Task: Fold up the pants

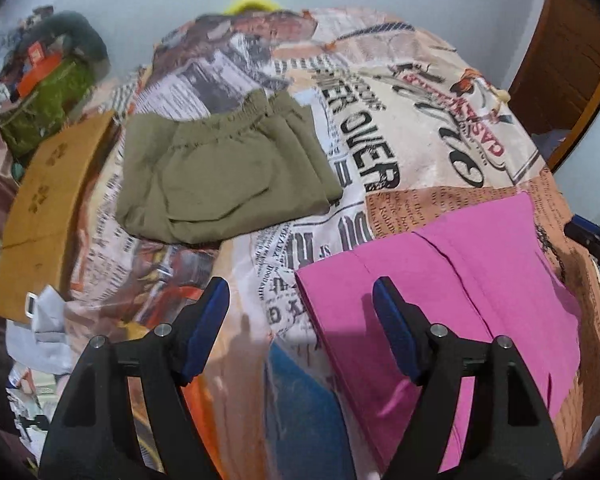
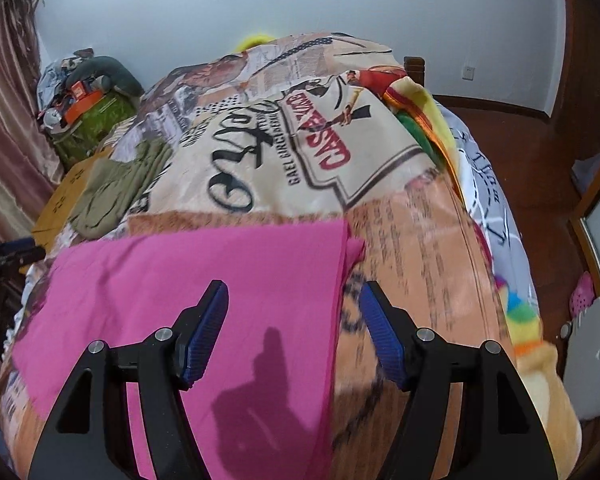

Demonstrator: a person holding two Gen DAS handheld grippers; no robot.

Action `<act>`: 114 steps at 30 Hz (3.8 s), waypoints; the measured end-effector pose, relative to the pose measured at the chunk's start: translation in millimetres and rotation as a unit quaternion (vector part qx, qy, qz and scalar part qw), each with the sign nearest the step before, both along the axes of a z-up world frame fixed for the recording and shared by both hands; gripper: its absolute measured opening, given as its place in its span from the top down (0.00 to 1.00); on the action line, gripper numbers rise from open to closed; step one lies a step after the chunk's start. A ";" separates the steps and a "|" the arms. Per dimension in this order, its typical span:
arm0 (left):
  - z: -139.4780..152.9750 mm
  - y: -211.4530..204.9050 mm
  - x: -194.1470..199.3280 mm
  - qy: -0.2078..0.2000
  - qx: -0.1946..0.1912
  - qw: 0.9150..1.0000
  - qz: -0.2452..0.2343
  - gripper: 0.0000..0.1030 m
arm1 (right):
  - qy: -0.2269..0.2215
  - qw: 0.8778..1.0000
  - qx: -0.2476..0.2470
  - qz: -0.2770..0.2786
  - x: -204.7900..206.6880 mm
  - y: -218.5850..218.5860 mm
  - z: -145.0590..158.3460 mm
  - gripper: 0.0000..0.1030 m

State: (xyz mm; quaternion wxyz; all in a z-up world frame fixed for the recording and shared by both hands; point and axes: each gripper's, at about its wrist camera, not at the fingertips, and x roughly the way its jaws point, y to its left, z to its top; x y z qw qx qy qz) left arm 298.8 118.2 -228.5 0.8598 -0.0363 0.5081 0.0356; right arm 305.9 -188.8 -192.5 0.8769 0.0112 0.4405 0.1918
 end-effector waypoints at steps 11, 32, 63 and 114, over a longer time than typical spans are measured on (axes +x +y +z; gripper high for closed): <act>-34.4 -1.1 24.3 0.038 -0.084 0.996 -0.007 0.43 | 0.023 1.000 0.004 -0.013 58.9 5.4 -41.9 0.46; -30.4 -1.5 9.1 0.023 0.015 1.000 0.008 0.82 | 0.019 0.996 -0.084 0.004 58.4 24.4 -38.2 0.85; -14.5 -67.2 -15.0 0.012 0.025 0.997 -0.074 0.14 | 0.098 0.980 -0.038 0.168 -36.8 96.5 -22.1 0.27; -11.5 -47.8 -116.8 0.088 -0.363 0.927 0.041 0.04 | 0.068 0.985 -0.028 0.153 -114.0 106.0 -11.8 0.20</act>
